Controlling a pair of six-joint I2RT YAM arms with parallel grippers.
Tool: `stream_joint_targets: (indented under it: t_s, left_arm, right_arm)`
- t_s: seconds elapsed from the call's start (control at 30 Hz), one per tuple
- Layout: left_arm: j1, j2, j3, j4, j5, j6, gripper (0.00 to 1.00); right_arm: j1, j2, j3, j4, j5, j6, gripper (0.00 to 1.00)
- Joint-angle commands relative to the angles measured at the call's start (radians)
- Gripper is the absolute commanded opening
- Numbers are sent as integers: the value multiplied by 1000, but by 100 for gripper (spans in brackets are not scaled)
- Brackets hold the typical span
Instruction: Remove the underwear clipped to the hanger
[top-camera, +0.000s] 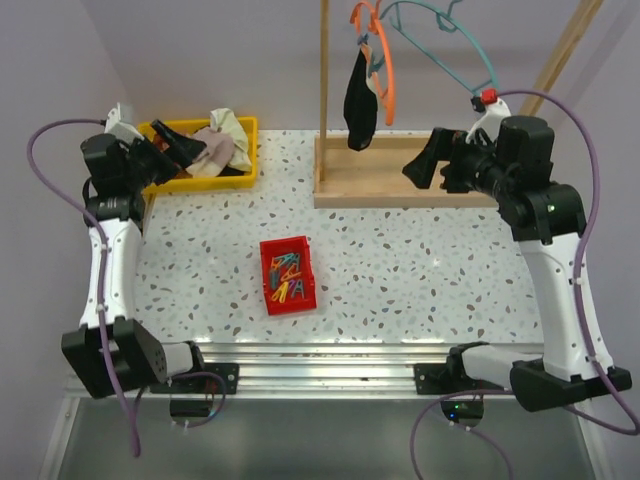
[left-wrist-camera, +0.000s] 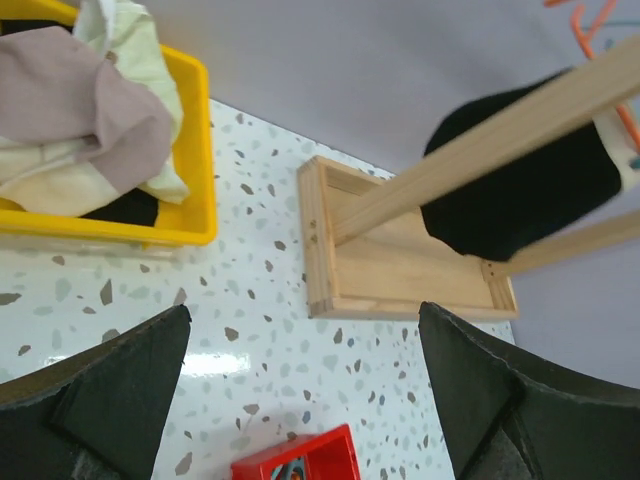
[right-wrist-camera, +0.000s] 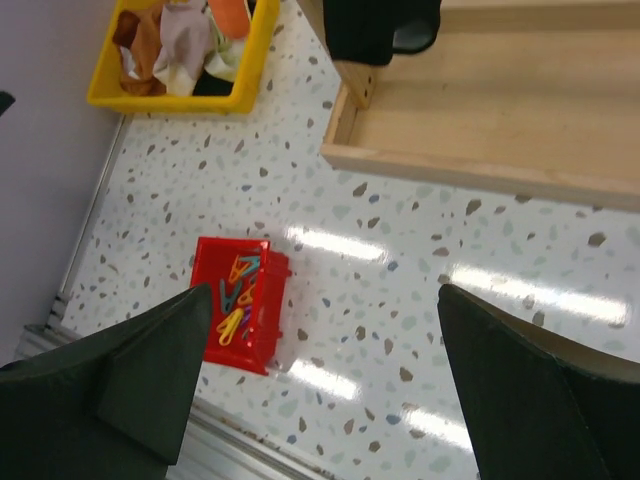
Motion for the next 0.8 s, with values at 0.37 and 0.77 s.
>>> stream_joint_targets:
  t_s: [0.37,0.77]
  left_arm:
    - [-113,-288,-279,82,233,-36,100]
    - [-135,-296,-296,85,255,-33,100]
  right_arm:
    - [162,388,618,58,238,-169,96]
    - [262,613,799,94,574,-217,77]
